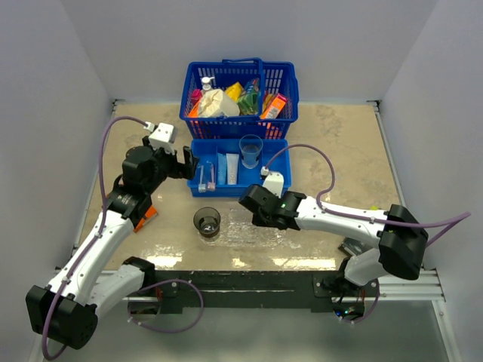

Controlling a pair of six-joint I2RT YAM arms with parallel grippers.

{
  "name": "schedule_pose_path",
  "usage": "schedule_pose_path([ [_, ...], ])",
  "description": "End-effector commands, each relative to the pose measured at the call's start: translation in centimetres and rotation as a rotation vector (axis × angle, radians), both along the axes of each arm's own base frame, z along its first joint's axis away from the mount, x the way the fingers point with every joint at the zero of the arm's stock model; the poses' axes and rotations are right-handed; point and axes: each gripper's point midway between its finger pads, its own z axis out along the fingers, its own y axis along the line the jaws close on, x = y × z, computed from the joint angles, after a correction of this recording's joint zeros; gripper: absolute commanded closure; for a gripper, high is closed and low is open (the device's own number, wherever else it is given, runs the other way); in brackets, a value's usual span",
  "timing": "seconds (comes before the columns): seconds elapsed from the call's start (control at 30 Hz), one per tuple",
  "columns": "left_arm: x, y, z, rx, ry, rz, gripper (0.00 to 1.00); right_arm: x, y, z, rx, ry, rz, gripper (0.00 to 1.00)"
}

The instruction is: Prepare toiletry sets of a toothbrush and toothpaste on the tray

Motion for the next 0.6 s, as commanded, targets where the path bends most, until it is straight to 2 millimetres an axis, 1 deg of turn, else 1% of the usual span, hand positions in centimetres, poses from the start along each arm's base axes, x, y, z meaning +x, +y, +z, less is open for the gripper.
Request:
schedule_pose_path([
  [0.0, 0.1, -0.5, 0.9, -0.012, -0.037, -0.017, 0.04, 0.1, 0.0, 1.5, -0.021, -0.015, -0.005, 1.0],
  [0.3, 0.2, -0.5, 0.9, -0.01, -0.038, -0.016, 0.04, 0.0, 0.6, 0.8, -0.019, -0.007, 0.007, 1.0],
  [0.57, 0.1, -0.5, 0.9, -0.01, -0.038, -0.016, 0.04, 0.4, 1.6, 1.0, -0.003, -0.016, 0.011, 1.0],
])
